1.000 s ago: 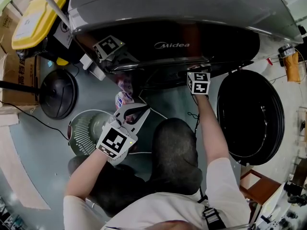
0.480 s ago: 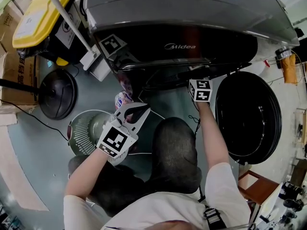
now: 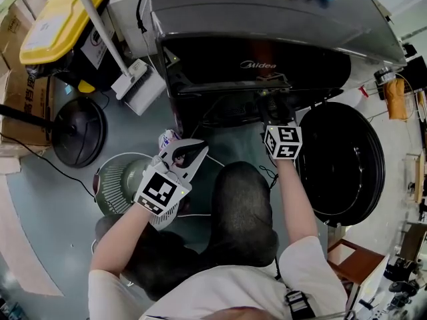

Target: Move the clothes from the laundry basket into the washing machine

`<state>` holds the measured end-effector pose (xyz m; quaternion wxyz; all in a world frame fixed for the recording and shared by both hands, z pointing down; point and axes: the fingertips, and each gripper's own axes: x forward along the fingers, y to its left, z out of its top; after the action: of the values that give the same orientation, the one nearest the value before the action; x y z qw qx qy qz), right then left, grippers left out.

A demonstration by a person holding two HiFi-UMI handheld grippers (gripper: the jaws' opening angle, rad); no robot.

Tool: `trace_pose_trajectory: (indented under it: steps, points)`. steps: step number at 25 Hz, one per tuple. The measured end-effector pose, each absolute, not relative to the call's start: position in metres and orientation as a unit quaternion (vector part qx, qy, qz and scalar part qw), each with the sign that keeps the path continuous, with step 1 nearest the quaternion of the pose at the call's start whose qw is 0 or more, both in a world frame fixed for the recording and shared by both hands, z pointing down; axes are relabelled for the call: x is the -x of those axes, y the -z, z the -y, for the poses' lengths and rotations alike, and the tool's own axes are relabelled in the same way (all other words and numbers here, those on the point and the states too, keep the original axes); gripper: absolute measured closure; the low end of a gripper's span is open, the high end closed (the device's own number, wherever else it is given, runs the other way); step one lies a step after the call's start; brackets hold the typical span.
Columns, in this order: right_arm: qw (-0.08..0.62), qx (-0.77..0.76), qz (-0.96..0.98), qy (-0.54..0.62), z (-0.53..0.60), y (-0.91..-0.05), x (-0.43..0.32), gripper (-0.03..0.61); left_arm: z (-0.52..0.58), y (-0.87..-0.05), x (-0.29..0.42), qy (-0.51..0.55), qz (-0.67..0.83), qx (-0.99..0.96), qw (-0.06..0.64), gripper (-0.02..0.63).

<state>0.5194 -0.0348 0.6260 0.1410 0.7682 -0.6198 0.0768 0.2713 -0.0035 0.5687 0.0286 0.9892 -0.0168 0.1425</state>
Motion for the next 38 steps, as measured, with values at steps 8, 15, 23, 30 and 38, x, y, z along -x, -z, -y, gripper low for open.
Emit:
trace_pose_trajectory:
  steps: [8, 15, 23, 30, 38]
  points:
    - [0.11, -0.754, 0.645, -0.053, 0.016, -0.578, -0.471, 0.435, 0.014, -0.555, -0.256, -0.126, 0.034, -0.991, 0.028, 0.607]
    - [0.087, -0.729, 0.678, -0.034, 0.014, -0.542, -0.428, 0.478, 0.026, -0.549, -0.246, -0.119, 0.056, -0.991, 0.031, 0.607]
    - [0.085, -0.683, 0.726, -0.011, 0.016, -0.507, -0.373, 0.518, 0.031, -0.539, -0.242, -0.105, 0.058, -0.992, 0.028, 0.607]
    - [0.083, -0.642, 0.762, -0.001, 0.027, -0.501, -0.328, 0.555, 0.041, -0.532, -0.234, -0.093, 0.073, -0.993, 0.03, 0.607]
    - [0.099, -0.568, 0.816, 0.03, 0.043, -0.492, -0.272, 0.568, 0.054, -0.512, -0.212, -0.085, 0.104, -0.991, 0.026, 0.607]
